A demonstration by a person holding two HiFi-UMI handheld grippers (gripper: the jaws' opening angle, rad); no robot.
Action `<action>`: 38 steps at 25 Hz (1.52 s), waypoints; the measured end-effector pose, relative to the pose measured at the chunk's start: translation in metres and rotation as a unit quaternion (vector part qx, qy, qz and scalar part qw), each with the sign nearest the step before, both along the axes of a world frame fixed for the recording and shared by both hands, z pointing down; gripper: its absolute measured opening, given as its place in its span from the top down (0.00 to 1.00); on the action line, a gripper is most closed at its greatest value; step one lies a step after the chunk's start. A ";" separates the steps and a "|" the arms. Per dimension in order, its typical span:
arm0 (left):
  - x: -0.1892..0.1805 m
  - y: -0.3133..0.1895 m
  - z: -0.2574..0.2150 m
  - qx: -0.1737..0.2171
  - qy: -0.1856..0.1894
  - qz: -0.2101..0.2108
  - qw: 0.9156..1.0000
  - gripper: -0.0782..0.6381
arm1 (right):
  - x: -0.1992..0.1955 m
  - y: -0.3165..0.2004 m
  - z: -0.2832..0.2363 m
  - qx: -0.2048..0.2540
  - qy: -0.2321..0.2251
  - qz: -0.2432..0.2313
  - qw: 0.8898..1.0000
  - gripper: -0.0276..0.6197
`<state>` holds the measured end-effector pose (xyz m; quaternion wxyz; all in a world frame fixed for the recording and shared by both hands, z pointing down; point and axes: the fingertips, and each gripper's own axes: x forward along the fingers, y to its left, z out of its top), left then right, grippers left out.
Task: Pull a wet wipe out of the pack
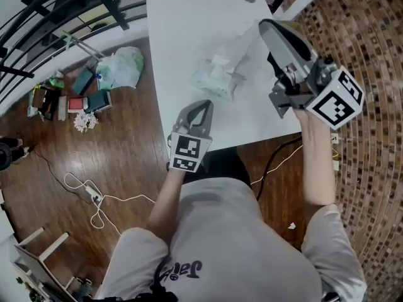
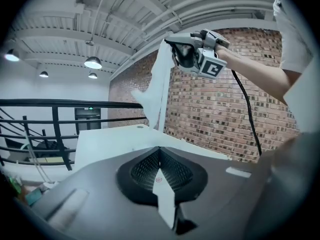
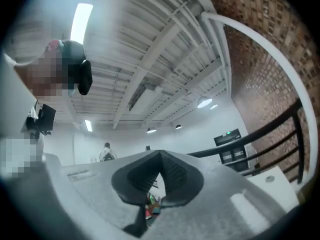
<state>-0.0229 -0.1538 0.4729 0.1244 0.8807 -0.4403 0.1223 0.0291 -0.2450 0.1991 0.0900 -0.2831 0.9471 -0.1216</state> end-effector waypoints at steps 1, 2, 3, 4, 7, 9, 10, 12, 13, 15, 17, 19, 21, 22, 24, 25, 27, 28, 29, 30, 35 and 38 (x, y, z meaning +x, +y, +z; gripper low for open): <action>0.000 0.001 -0.002 0.001 0.000 0.000 1.000 0.87 | 0.002 -0.003 -0.015 0.012 -0.005 -0.003 1.000 0.97; 0.001 0.002 -0.004 0.003 0.000 0.000 1.000 0.87 | 0.005 -0.004 -0.025 0.018 -0.006 -0.004 1.000 0.97; 0.002 0.003 -0.007 0.006 0.001 0.003 1.000 0.87 | 0.008 -0.005 -0.033 0.025 -0.004 -0.002 1.000 0.97; 0.004 0.003 -0.010 0.011 0.001 0.005 1.000 0.87 | 0.011 -0.006 -0.041 0.034 0.002 0.000 0.999 0.97; 0.002 0.003 -0.017 0.019 0.001 0.005 1.000 0.87 | 0.020 -0.010 -0.061 0.058 0.025 0.013 0.998 0.97; -0.001 0.004 -0.018 0.019 0.000 0.003 1.000 0.87 | 0.035 -0.015 -0.069 0.063 0.036 0.029 0.997 0.97; -0.002 0.004 -0.018 0.018 -0.002 0.002 1.000 0.87 | 0.044 -0.017 -0.072 0.064 0.043 0.039 0.996 0.97; -0.003 0.004 -0.016 0.016 -0.003 0.002 1.000 0.87 | 0.068 -0.023 -0.067 0.055 0.061 0.068 0.994 0.97; -0.002 0.004 -0.015 0.016 -0.004 0.001 1.000 0.87 | 0.083 -0.027 -0.056 0.045 0.078 0.088 0.992 0.97; 0.002 0.003 -0.011 0.014 -0.004 0.002 1.000 0.87 | 0.117 -0.036 -0.016 0.024 0.132 0.138 0.981 0.97; 0.009 0.003 -0.006 0.010 -0.006 0.008 1.000 0.87 | 0.143 -0.042 0.040 -0.006 0.183 0.168 0.969 0.97; 0.018 0.004 -0.002 0.004 -0.009 0.019 1.000 0.87 | 0.162 -0.044 0.106 -0.053 0.213 0.177 0.960 0.97; 0.027 0.004 0.001 -0.001 -0.012 0.029 1.000 0.87 | 0.178 -0.041 0.175 -0.108 0.244 0.187 0.945 0.97; 0.031 0.004 0.004 -0.003 -0.012 0.034 0.999 0.87 | 0.185 -0.038 0.209 -0.134 0.260 0.193 0.937 0.97; 0.038 0.003 0.009 -0.008 -0.014 0.042 0.999 0.87 | 0.196 -0.029 0.273 -0.181 0.285 0.206 0.918 0.97; 0.041 0.003 0.012 -0.011 -0.016 0.046 0.999 0.87 | 0.202 -0.024 0.301 -0.201 0.294 0.214 0.910 0.97; 0.047 0.002 0.018 -0.016 -0.018 0.053 0.998 0.87 | 0.215 -0.014 0.349 -0.237 0.303 0.231 0.894 0.97; 0.051 0.001 0.020 -0.017 -0.020 0.056 0.998 0.87 | 0.222 -0.009 0.368 -0.256 0.301 0.241 0.887 0.90; 0.054 0.000 0.022 -0.019 -0.021 0.060 0.998 0.87 | 0.230 -0.005 0.380 -0.273 0.294 0.252 0.881 0.74; 0.058 0.000 0.022 -0.020 -0.023 0.063 0.998 0.87 | 0.239 -0.001 0.386 -0.284 0.284 0.265 0.877 0.65; 0.064 0.003 0.002 -0.004 -0.021 0.068 0.997 0.87 | 0.263 0.016 0.329 -0.240 0.233 0.318 0.887 0.64; 0.055 0.008 -0.028 0.019 -0.005 0.061 0.998 0.87 | 0.252 0.037 0.263 -0.181 0.206 0.333 0.902 0.64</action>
